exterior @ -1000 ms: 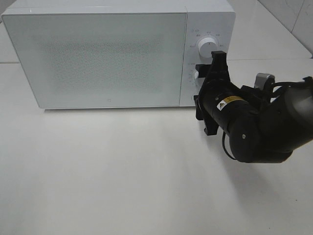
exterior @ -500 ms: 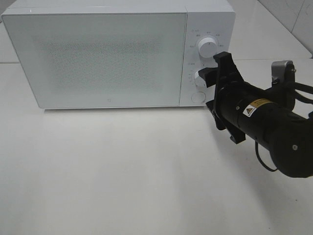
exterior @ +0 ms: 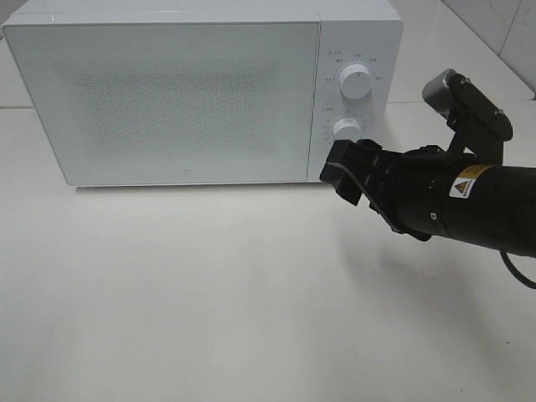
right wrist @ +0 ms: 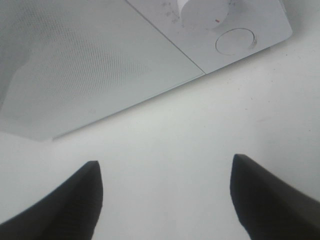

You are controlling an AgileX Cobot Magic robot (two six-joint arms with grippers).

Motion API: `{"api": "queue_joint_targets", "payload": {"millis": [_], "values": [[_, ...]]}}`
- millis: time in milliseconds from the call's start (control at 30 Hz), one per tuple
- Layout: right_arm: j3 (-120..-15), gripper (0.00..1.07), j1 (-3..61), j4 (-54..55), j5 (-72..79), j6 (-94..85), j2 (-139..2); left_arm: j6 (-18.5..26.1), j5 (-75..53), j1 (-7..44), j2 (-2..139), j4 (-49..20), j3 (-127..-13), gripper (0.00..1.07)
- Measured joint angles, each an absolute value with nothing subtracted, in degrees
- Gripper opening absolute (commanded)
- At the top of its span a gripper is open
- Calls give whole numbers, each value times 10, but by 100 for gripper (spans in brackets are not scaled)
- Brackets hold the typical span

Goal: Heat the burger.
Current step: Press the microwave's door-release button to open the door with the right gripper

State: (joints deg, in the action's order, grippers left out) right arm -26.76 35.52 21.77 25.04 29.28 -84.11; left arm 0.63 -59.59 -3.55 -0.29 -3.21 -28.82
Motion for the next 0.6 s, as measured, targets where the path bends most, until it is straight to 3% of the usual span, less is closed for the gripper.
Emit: {"api": "queue_joint_targets", "payload": {"millis": [200,600], "values": [[-286,70,355,180,83,158,-766,6,-596,-36,-3,-32,-288,98],[-368,70,355,23,-251,132,-643,6,-596,-36,-3,-32,-288,98]]}}
